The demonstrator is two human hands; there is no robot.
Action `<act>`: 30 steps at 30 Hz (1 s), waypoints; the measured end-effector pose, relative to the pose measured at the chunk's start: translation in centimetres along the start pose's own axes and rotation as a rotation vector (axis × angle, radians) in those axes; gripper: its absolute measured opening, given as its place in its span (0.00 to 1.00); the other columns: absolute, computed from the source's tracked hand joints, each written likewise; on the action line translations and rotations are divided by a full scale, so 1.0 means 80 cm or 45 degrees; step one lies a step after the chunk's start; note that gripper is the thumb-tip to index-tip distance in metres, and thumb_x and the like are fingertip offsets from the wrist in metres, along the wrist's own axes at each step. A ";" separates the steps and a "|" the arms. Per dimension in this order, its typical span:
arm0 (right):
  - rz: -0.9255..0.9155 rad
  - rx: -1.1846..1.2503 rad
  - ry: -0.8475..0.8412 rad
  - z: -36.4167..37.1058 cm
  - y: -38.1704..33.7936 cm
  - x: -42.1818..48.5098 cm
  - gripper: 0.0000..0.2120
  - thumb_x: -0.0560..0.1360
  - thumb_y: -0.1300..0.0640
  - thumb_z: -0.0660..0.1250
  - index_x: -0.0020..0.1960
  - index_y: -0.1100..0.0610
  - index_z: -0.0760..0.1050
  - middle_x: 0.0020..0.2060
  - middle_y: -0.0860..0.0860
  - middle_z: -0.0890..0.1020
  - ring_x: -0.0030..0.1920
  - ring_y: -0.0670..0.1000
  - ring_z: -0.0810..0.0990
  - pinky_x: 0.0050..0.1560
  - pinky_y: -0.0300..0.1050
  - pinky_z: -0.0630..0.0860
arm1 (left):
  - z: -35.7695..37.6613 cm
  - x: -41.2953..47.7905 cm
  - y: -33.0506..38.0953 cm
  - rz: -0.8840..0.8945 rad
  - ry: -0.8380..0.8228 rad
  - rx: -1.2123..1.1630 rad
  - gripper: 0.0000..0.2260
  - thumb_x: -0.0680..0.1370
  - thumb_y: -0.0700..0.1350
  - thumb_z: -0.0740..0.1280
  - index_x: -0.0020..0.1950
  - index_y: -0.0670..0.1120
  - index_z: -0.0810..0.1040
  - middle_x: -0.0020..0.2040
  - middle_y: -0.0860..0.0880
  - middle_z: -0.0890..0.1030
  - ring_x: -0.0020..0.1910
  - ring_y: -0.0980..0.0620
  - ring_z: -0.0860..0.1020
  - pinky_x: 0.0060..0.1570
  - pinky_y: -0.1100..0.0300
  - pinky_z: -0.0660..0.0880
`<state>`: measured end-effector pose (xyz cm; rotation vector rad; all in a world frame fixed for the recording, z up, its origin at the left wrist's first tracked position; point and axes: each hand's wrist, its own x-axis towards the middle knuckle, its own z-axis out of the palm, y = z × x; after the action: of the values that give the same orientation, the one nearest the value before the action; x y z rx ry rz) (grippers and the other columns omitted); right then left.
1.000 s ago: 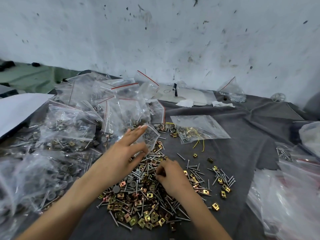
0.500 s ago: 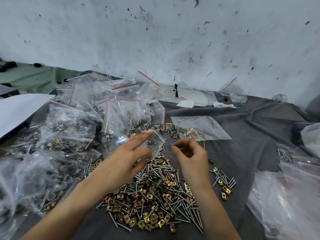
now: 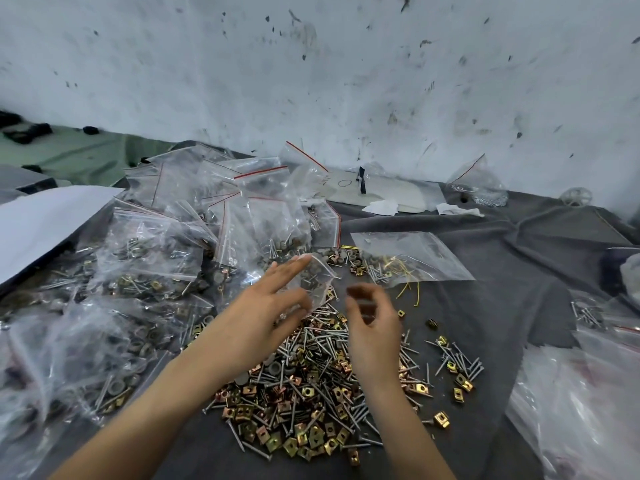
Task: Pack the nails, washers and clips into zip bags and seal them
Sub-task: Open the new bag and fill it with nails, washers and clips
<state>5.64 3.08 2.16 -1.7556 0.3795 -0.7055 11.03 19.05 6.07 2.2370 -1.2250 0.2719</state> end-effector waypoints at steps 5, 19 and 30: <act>-0.036 -0.499 -0.508 0.020 0.023 -0.012 0.04 0.75 0.56 0.68 0.46 0.50 0.81 0.47 0.45 0.79 0.55 0.48 0.72 0.61 0.46 0.68 | -0.006 0.005 -0.002 -0.083 0.086 -0.029 0.01 0.76 0.39 0.69 0.46 0.44 0.80 0.73 0.44 0.67 0.71 0.49 0.67 0.73 0.55 0.57; -0.564 -0.757 -0.720 0.046 0.041 -0.032 0.07 0.75 0.50 0.67 0.51 0.50 0.78 0.51 0.46 0.74 0.63 0.51 0.63 0.61 0.49 0.62 | -0.003 0.003 -0.008 -0.109 0.091 -0.054 0.02 0.76 0.39 0.69 0.47 0.44 0.81 0.73 0.46 0.66 0.72 0.51 0.65 0.73 0.57 0.57; -0.638 -0.004 0.038 0.005 -0.020 -0.006 0.05 0.70 0.57 0.66 0.43 0.50 0.73 0.40 0.44 0.76 0.44 0.50 0.76 0.47 0.40 0.73 | -0.003 -0.002 -0.004 -0.070 0.099 -0.023 0.02 0.76 0.40 0.70 0.46 0.45 0.82 0.73 0.45 0.67 0.72 0.50 0.66 0.73 0.57 0.58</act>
<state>5.36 4.11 3.48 -1.8614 -0.0485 -1.0837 11.23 19.46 6.10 2.2196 -1.1192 0.3223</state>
